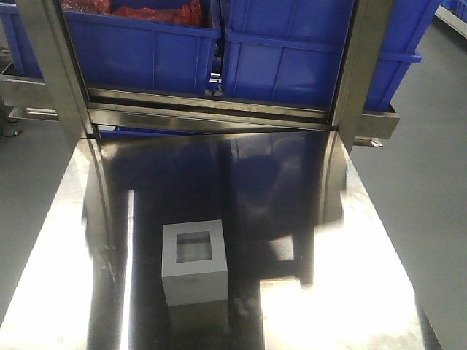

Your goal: Sort gray base to blue bin

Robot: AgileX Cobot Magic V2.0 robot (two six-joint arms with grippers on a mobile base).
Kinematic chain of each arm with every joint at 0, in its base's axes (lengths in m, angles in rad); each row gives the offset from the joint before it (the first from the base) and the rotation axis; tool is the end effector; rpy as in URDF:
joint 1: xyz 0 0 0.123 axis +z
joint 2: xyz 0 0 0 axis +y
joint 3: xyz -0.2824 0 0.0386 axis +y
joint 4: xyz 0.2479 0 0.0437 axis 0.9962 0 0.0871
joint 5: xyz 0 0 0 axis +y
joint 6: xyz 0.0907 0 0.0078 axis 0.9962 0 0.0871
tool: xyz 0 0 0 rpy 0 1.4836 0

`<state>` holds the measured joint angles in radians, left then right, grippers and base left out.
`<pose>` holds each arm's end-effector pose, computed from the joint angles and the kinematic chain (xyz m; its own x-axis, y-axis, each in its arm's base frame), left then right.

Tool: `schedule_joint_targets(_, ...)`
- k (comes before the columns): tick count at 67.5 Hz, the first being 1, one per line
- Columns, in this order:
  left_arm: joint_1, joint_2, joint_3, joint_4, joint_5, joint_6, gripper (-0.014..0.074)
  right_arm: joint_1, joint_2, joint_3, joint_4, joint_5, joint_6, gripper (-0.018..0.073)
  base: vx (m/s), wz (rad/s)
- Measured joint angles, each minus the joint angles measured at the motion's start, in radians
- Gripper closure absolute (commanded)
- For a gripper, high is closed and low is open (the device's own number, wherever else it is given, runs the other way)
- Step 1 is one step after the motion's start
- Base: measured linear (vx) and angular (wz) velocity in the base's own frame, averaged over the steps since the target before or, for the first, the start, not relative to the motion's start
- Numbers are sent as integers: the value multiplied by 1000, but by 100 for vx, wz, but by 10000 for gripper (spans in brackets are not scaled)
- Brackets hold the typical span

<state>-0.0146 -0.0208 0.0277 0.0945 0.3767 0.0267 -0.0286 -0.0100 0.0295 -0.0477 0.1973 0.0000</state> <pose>0.0521 0.0024 0.1711 -0.2908 0.1185 -0.9494 0.0147 0.9927 0.1194 0.0561 -0.0025 0.1858 -0.1306 -0.0430 -0.9905 0.0318 0.9984 -0.0476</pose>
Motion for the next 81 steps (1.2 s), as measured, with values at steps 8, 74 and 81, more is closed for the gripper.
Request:
schedule_joint_targets(8, 0, 0, 0, 0, 0, 0, 595, 0, 0, 0, 0, 0, 0, 564, 0, 0)
schedule_joint_targets(74, 0, 0, 0, 20, 0, 0, 595, 0, 0, 0, 0, 0, 0, 564, 0, 0)
schedule_joint_targets(81, 0, 0, 0, 55, 0, 0, 595, 0, 0, 0, 0, 0, 0, 564, 0, 0)
